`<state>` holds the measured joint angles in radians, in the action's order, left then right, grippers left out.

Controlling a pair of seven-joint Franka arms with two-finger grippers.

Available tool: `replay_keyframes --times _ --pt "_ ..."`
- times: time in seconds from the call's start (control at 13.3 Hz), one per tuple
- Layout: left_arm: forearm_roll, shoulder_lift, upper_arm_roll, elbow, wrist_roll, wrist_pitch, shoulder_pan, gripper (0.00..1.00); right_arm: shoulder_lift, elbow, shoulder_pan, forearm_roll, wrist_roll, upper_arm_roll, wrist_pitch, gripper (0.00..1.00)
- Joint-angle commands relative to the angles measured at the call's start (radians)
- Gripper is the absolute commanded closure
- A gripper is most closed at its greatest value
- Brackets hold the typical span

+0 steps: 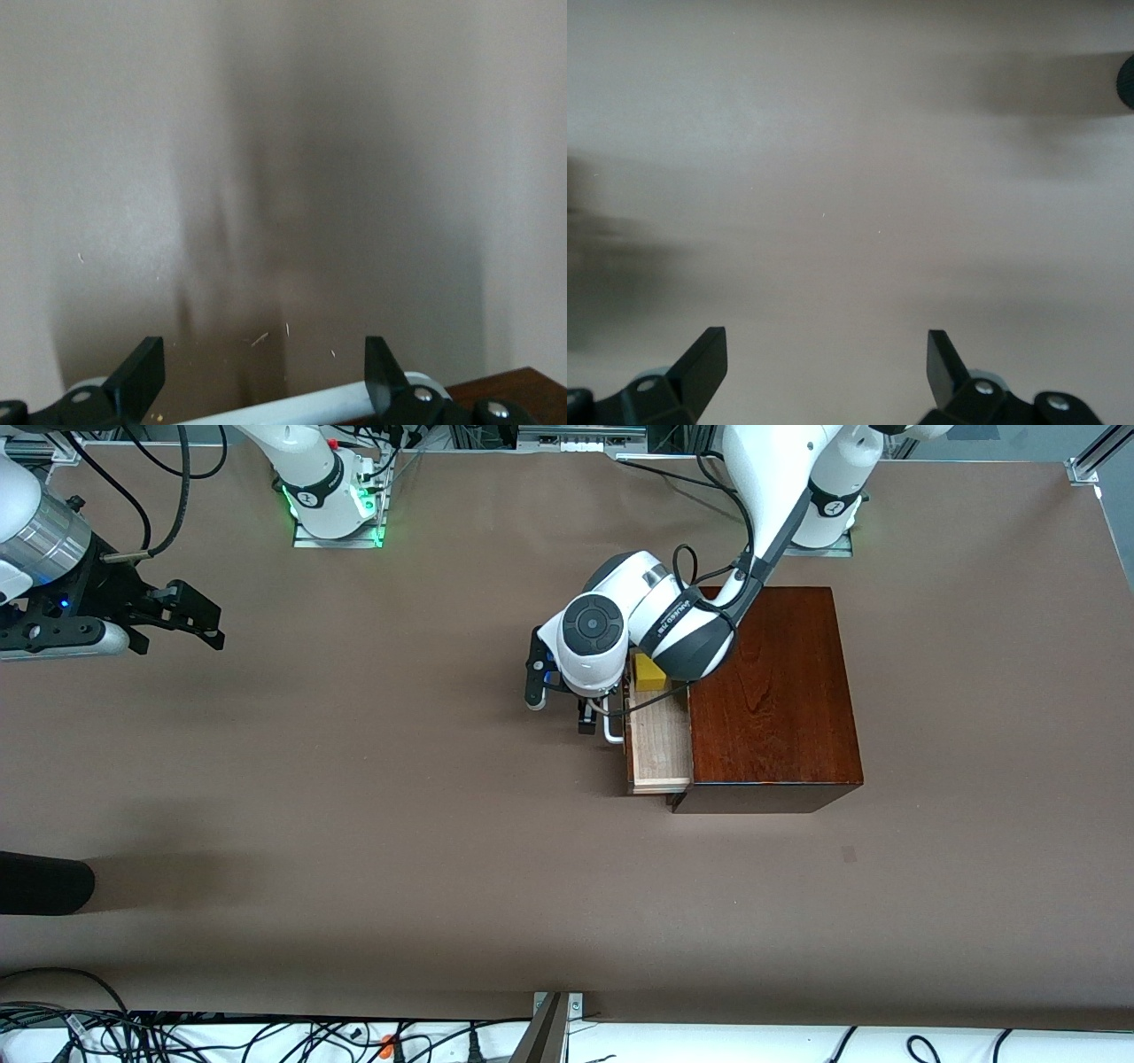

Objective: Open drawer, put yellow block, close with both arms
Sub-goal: 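Press the drawer fully shut with the left gripper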

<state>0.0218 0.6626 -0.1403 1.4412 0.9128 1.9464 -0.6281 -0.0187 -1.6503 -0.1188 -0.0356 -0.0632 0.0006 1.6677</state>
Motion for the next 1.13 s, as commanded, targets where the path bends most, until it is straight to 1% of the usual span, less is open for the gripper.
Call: replay_keyframes --times 0.0,0.3,0.45,0.68,0.9,1.05 --pt "-0.062 -0.035 0.008 0.001 0.026 -0.092 0.010 0.00 0.006 0.017 0.001 0.025 -0.003 0.002 -0.003 0.00" --pt "-0.112 -0.072 0.008 -0.001 0.026 -0.193 0.033 0.00 0.016 0.017 0.005 0.025 0.000 0.002 0.004 0.00" --pt "-0.114 -0.084 0.008 0.001 0.023 -0.233 0.053 0.00 0.022 0.018 0.005 0.025 0.000 0.001 0.016 0.00" --pt "-0.117 -0.086 0.008 0.001 0.028 -0.242 0.090 0.00 0.022 0.018 0.005 0.025 0.000 0.001 0.026 0.00" --pt "-0.118 -0.086 0.013 0.002 0.028 -0.254 0.103 0.00 0.022 0.018 0.004 0.025 0.000 0.001 0.027 0.00" --pt "-0.167 -0.090 0.013 0.001 0.026 -0.270 0.103 0.00 0.022 0.018 0.004 0.025 0.000 0.001 0.027 0.00"
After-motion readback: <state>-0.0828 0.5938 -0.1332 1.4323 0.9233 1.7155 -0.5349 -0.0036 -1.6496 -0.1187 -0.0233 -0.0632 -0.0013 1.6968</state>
